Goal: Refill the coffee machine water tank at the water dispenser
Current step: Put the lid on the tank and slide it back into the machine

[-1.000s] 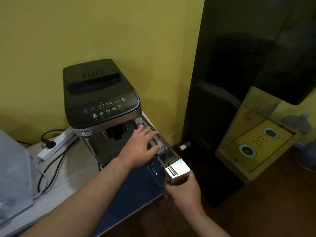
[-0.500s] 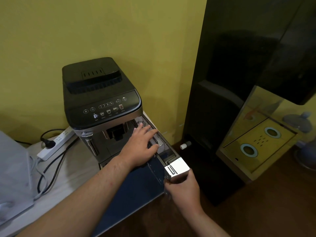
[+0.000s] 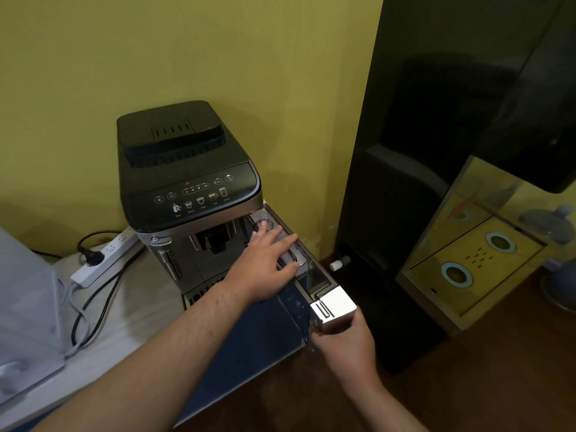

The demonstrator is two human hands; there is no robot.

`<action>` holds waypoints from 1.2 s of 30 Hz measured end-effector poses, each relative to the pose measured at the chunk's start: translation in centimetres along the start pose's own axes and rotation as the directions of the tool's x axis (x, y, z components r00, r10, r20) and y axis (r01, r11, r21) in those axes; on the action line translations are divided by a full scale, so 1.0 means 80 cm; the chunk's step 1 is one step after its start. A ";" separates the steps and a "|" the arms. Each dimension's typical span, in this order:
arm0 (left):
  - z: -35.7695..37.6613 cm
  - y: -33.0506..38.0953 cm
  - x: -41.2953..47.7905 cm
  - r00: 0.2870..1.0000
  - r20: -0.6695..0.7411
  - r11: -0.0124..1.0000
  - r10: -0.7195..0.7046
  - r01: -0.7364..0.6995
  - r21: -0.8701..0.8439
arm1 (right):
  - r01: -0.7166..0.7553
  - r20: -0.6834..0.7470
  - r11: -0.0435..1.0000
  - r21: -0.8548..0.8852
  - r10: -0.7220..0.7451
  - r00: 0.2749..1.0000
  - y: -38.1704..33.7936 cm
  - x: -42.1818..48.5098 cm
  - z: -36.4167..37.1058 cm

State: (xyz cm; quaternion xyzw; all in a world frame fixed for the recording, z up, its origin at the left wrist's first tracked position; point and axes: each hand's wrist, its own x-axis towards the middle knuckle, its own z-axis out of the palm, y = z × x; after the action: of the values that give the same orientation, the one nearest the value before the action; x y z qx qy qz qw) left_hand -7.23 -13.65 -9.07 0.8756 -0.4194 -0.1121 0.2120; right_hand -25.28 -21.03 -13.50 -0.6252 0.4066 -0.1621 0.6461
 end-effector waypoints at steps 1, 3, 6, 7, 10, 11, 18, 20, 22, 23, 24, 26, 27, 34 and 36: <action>-0.001 0.001 0.001 1.000 -0.003 1.000 -0.006 0.006 0.002 | 0.003 0.005 1.000 -0.002 -0.003 1.000 -0.001 0.001 0.001; -0.001 -0.001 0.002 1.000 -0.013 1.000 -0.015 0.015 0.005 | -0.004 0.016 1.000 -0.008 0.004 1.000 -0.003 0.003 0.002; -0.001 -0.005 0.000 1.000 -0.016 1.000 -0.018 0.018 0.017 | -0.016 0.024 1.000 -0.006 0.017 1.000 -0.004 0.003 0.005; -0.001 -0.006 0.000 1.000 -0.015 1.000 -0.018 0.018 0.019 | -0.014 0.026 1.000 -0.005 0.014 1.000 -0.004 0.004 0.006; -0.002 -0.009 0.005 1.000 -0.013 0.999 -0.023 0.023 0.028 | 0.002 0.025 1.000 -0.005 -0.002 1.000 -0.003 0.008 0.008; -0.002 -0.010 0.007 1.000 -0.011 0.999 -0.026 0.026 0.031 | 0.006 0.029 1.000 -0.001 -0.006 1.000 -0.004 0.009 0.009; -0.011 -0.018 0.018 0.997 0.008 0.997 -0.073 0.072 0.020 | 0.040 0.053 0.999 0.006 -0.040 0.998 -0.009 0.017 0.022; -0.012 -0.020 0.020 0.996 0.008 0.996 -0.092 0.092 0.012 | 0.053 0.057 0.999 0.001 -0.053 0.997 -0.011 0.020 0.025; -0.011 -0.022 0.021 0.994 0.001 0.994 -0.111 0.111 -0.004 | 0.066 0.056 0.998 -0.002 -0.066 0.996 -0.012 0.023 0.027; -0.010 -0.022 0.020 0.993 -0.005 0.993 -0.115 0.115 -0.011 | 0.072 0.053 0.997 -0.003 -0.072 0.996 -0.012 0.024 0.029; -0.009 -0.023 0.019 0.993 -0.013 0.993 -0.116 0.116 -0.015 | 0.078 0.051 0.997 -0.004 -0.078 0.996 -0.013 0.026 0.031; -0.005 -0.025 0.015 0.993 -0.030 0.993 -0.115 0.114 -0.025 | 0.086 0.056 0.996 -0.004 -0.085 0.995 -0.014 0.028 0.035; -0.003 -0.028 0.012 0.993 -0.042 0.993 -0.114 0.113 -0.032 | 0.087 0.060 0.996 0.000 -0.087 0.994 -0.014 0.030 0.038; 0.000 -0.034 -0.005 0.985 -0.116 0.987 -0.127 0.114 -0.110 | 0.086 0.056 0.996 0.007 -0.086 0.995 -0.017 0.042 0.056; 0.000 -0.034 -0.016 0.981 -0.164 0.990 -0.103 0.085 -0.116 | 0.084 0.053 0.996 0.007 -0.084 0.995 -0.016 0.044 0.060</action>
State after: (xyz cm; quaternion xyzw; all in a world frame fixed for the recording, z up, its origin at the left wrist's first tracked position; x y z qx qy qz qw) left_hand -6.13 -11.14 -10.36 0.8880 -0.3512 -0.0698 0.2886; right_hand -19.20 -20.52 -13.95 -0.6444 0.3622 -0.1731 0.6508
